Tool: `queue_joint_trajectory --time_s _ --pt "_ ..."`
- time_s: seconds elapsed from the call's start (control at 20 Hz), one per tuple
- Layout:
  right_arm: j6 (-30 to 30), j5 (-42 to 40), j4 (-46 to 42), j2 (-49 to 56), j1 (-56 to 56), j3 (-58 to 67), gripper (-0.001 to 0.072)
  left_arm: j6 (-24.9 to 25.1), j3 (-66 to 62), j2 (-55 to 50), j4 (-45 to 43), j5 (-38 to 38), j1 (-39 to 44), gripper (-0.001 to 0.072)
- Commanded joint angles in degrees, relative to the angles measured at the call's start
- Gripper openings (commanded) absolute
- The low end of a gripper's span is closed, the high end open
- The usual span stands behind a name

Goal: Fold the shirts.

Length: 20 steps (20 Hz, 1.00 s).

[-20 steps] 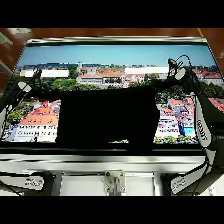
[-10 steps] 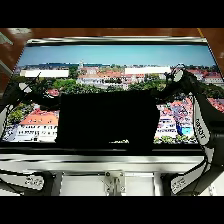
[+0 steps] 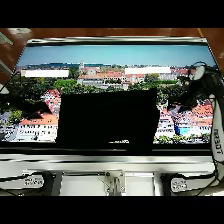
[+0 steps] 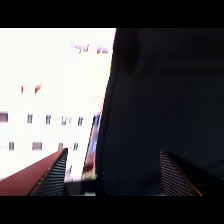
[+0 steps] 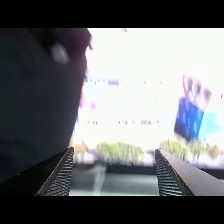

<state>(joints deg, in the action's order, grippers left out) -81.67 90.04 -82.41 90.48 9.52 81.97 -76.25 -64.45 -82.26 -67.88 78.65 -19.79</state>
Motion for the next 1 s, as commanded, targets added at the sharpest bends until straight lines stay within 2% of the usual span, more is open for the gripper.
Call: queue_joint_trajectory --time_s 0.0,0.1,0.3,0.5,0.7,0.75,0.9,0.95 --pt "5.8 -1.9 15.1 -8.7 7.8 -12.3 0.0637 6.1 15.8 8.8 1.1 0.9 -6.1 0.0711" --pt "7.2 -5.2 20.0 -11.9 10.2 -19.8 0.0637 8.6 24.4 11.6 3.7 -1.9 -9.1 0.071" --pt "7.6 -7.6 21.4 -13.2 9.7 -26.6 0.0637 14.3 31.9 11.8 14.6 -6.7 -10.1 0.0707" --pt "7.6 -9.8 22.5 -13.2 8.8 -27.4 0.0637 14.3 35.1 11.5 15.7 -10.7 -7.1 0.0704" --pt "7.3 -10.6 22.6 -13.2 8.8 -27.4 0.0637 16.1 36.9 11.0 18.3 -11.2 -5.6 0.0688" --pt "7.3 -10.6 22.6 -13.2 8.8 -27.4 0.0637 16.7 37.1 10.9 19.2 -11.2 -5.4 0.0661" --pt "6.8 -10.6 22.5 -13.2 8.8 -27.4 0.0637 16.6 37.4 10.9 20.6 -12.2 -5.4 0.0245" --pt "6.7 -10.6 22.1 -13.2 8.8 -27.5 0.0637 16.6 37.4 10.9 20.9 -12.2 -5.4 0.0158"
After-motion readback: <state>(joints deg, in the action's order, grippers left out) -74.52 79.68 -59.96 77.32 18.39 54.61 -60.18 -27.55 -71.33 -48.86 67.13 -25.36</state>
